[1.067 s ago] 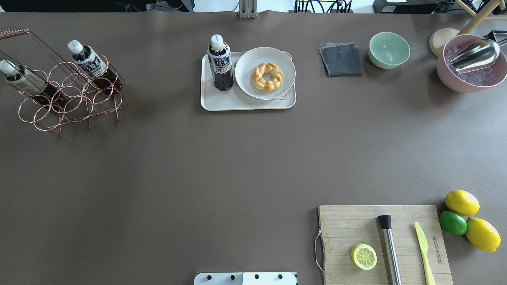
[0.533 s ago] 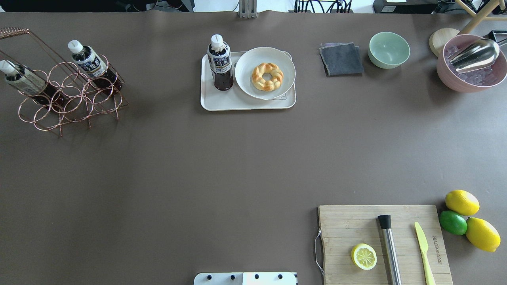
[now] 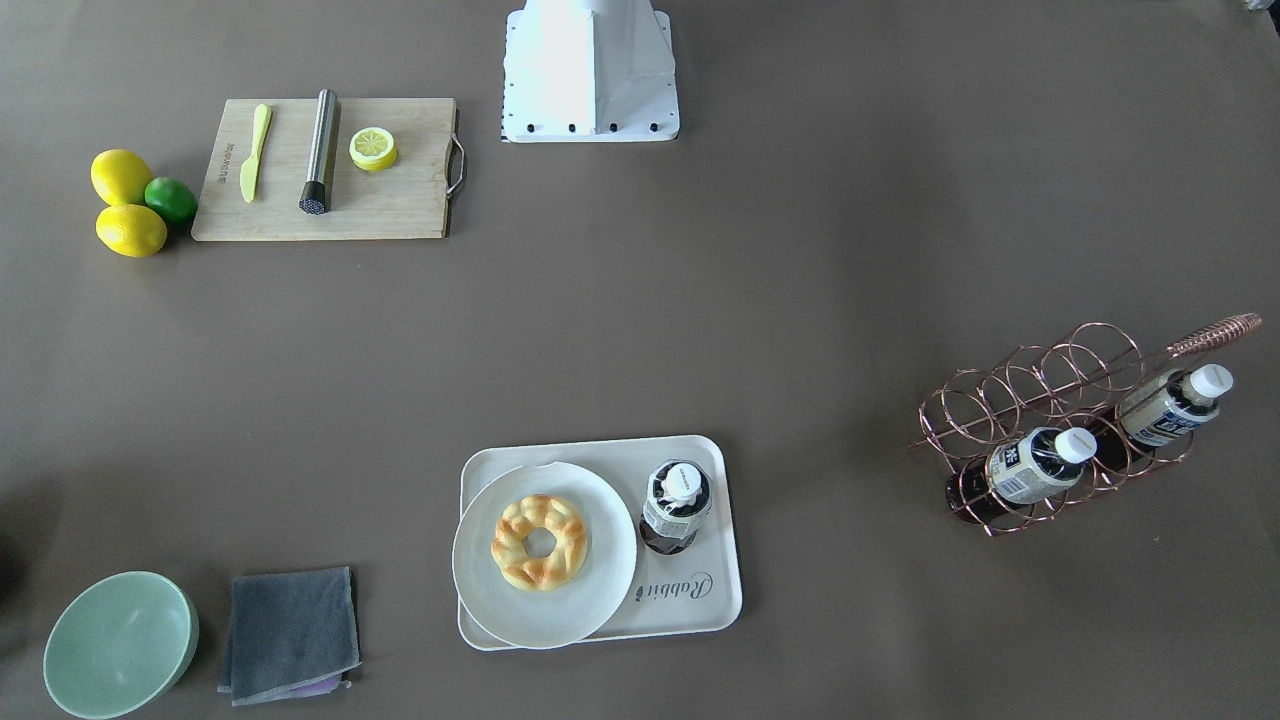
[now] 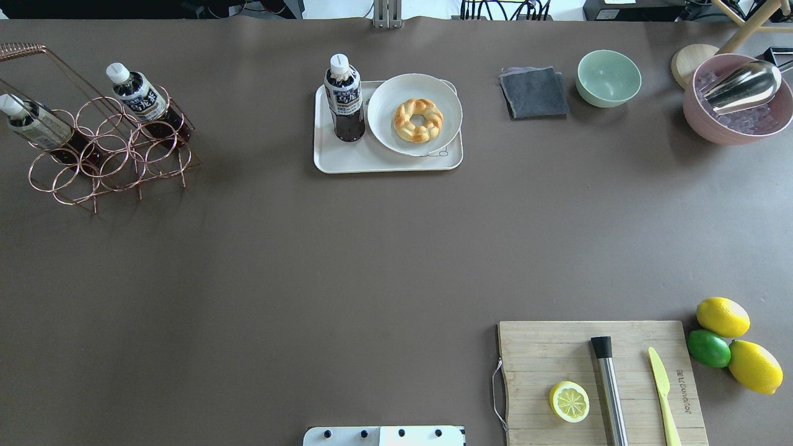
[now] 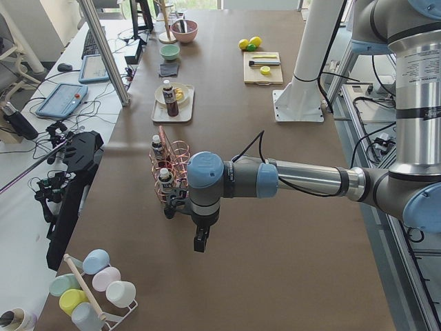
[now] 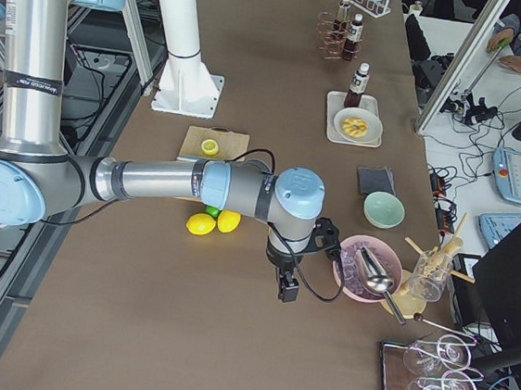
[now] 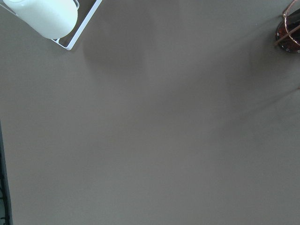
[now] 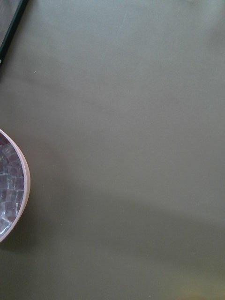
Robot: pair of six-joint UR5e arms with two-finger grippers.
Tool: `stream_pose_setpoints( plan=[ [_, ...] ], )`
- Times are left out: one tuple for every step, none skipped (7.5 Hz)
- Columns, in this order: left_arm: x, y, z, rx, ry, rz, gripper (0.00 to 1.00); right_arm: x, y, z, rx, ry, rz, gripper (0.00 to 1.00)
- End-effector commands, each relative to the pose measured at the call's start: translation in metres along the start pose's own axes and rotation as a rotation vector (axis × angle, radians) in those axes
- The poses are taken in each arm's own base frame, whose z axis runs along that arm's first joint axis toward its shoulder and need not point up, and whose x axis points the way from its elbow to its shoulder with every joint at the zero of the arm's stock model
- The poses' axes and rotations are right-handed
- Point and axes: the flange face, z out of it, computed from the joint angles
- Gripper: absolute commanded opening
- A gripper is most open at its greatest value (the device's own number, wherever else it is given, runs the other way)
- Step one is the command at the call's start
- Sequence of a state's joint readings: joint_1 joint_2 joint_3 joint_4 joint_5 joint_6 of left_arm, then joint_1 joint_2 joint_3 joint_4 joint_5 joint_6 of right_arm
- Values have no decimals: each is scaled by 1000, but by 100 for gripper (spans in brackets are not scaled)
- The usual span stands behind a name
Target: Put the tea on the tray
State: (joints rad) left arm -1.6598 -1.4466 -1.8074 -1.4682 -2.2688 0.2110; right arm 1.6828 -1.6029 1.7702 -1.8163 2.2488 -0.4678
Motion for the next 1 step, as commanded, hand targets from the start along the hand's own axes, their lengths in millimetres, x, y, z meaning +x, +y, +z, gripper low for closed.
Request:
stream_pose_setpoints(
  plan=[
    [0,0,-1,2,0,2,97,0,0,0,-1,-1,1,100]
  ],
)
